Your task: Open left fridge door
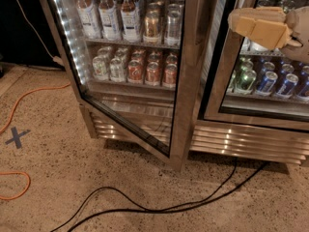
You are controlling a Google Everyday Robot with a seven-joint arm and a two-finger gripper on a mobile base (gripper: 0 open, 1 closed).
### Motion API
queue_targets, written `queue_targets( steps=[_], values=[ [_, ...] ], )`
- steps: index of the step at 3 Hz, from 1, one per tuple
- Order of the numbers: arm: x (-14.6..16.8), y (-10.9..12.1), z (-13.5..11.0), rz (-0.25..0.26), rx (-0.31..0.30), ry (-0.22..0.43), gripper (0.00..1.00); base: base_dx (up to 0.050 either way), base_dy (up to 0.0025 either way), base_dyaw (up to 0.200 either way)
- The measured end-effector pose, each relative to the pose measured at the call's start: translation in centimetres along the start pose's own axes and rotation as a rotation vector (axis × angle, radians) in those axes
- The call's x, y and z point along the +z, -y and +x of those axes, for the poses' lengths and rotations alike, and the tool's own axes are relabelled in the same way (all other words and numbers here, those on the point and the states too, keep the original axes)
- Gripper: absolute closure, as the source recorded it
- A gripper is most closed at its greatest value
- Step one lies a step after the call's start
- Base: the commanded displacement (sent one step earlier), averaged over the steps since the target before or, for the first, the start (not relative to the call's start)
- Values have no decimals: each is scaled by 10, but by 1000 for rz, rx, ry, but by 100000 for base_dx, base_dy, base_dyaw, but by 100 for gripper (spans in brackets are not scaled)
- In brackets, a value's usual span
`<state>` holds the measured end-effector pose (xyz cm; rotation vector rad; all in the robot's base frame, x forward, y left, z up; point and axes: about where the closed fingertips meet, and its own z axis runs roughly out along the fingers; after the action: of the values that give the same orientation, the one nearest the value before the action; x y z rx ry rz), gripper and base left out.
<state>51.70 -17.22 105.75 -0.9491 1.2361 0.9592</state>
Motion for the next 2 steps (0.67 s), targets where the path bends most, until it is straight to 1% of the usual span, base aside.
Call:
queue_targets(
  steps=[1,2],
  values=[
    [0,0,0,0,0,0,100,4050,0,0],
    [0,0,0,0,0,0,100,1,-3,19435]
  ],
)
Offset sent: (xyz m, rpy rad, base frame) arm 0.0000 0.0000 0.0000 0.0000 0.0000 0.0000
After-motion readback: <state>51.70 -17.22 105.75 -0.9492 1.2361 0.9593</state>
